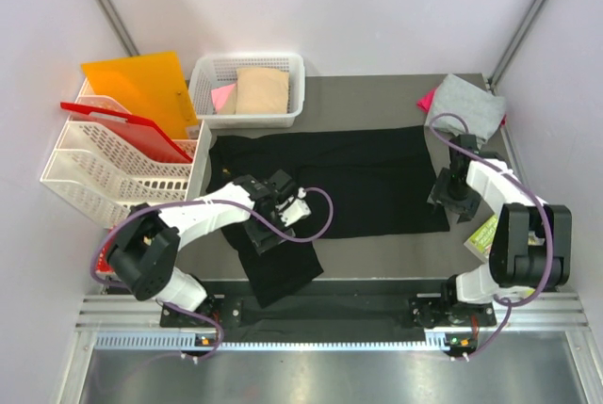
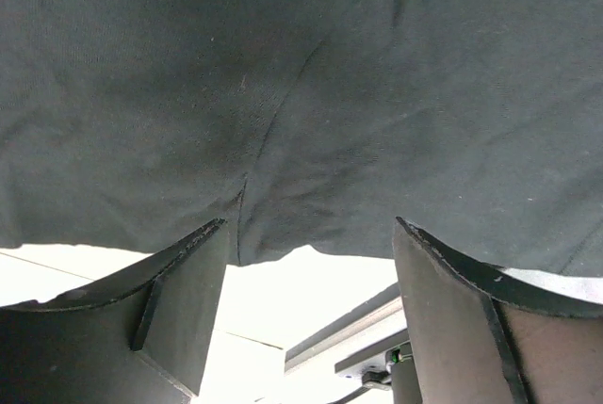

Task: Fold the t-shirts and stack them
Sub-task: Grap the side of the flattened tshirt closest away from the robot with both arms

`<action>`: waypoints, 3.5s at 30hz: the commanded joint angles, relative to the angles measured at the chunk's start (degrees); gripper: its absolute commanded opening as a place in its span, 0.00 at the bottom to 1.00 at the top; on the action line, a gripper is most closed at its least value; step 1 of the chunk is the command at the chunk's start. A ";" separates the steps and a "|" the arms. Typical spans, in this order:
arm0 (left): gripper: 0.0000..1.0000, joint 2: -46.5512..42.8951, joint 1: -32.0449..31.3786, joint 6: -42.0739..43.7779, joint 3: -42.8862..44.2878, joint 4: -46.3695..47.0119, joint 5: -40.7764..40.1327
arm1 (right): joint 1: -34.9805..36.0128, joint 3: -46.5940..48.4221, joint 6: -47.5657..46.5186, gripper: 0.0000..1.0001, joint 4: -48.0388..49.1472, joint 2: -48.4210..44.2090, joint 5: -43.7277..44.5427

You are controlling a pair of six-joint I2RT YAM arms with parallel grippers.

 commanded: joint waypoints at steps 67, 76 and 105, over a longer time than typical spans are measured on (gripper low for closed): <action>0.75 11.09 3.17 6.20 10.62 -25.42 13.73 | 0.15 1.82 0.83 0.65 -0.51 4.50 0.52; 0.76 16.89 -0.87 2.51 8.68 -16.90 9.51 | 0.15 2.35 1.35 0.66 -0.51 4.50 0.70; 0.00 25.87 -0.96 -7.07 12.98 -3.53 0.72 | 0.15 1.91 0.83 0.66 1.51 4.23 0.17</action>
